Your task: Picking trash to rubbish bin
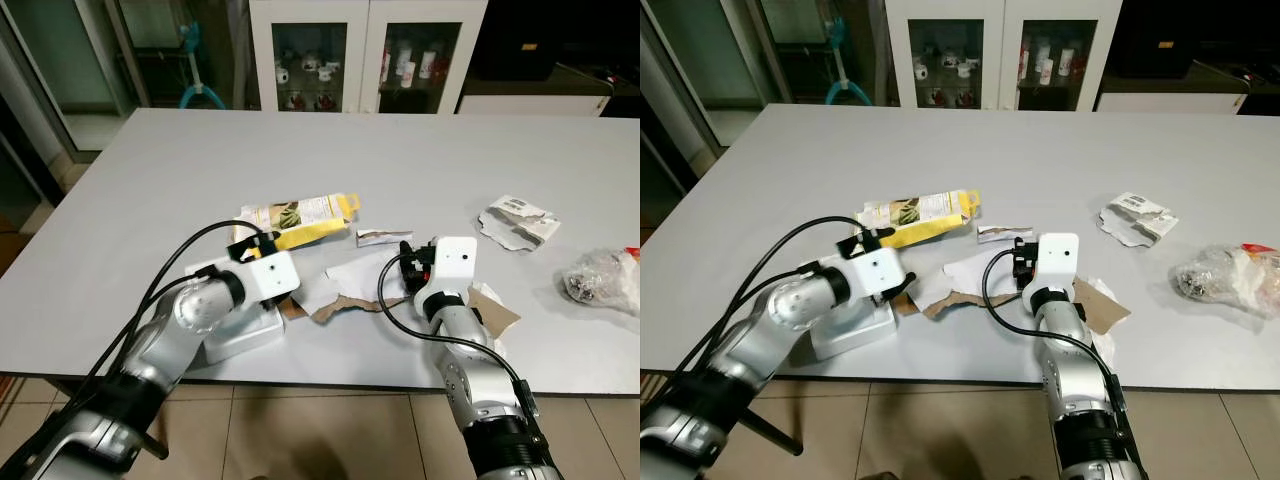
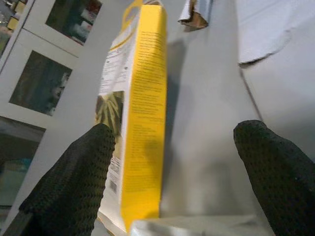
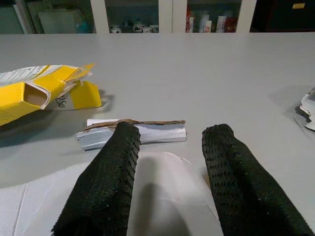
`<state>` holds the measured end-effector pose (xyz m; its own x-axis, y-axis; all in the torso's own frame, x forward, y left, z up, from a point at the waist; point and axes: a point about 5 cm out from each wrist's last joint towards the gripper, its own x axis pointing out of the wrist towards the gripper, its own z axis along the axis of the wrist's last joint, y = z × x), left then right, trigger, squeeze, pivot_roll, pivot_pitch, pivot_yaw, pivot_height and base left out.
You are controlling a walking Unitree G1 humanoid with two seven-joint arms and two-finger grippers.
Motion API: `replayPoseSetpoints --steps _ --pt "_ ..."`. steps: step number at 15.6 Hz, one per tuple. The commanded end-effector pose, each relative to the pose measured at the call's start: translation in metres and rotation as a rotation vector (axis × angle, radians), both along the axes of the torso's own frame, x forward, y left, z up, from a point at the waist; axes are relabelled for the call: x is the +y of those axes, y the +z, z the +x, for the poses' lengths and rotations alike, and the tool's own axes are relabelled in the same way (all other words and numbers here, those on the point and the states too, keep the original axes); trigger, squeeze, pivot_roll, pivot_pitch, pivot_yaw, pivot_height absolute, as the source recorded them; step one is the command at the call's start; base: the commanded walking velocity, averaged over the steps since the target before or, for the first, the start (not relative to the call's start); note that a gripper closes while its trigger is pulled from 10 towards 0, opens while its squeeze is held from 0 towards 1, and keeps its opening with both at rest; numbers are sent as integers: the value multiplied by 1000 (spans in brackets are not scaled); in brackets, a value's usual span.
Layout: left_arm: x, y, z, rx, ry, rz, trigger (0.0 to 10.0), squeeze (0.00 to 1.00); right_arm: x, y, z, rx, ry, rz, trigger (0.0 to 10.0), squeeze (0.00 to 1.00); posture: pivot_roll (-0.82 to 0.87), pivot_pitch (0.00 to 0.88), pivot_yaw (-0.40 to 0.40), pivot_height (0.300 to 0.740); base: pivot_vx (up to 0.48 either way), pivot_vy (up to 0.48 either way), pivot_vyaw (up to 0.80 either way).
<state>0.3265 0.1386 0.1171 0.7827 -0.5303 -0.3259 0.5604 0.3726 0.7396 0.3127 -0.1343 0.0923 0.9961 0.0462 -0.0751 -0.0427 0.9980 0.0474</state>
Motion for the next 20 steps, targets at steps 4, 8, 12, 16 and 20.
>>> replayPoseSetpoints --steps 4,8,12,16,20 --pt "-19 -9 21 -147 31 142 10000 0 -2 4 2 -16 -25 16 10000 0 -5 0 39 740 0 0 0" --pt "-35 -7 32 -210 47 151 10000 0 4 4 1 -15 -17 26 10000 0 -13 0 38 740 0 0 0" --pt "-38 -9 40 -262 88 209 10000 0 3 4 0 -14 -28 32 10000 0 -20 0 45 740 0 0 0" --pt "-34 -17 41 -284 105 287 10000 0 2 6 0 -20 -44 35 10000 0 -25 0 48 740 0 0 0" --pt "-36 -20 41 -321 111 311 10000 0 0 5 -1 -17 -62 48 10000 0 -33 0 47 740 0 0 0"
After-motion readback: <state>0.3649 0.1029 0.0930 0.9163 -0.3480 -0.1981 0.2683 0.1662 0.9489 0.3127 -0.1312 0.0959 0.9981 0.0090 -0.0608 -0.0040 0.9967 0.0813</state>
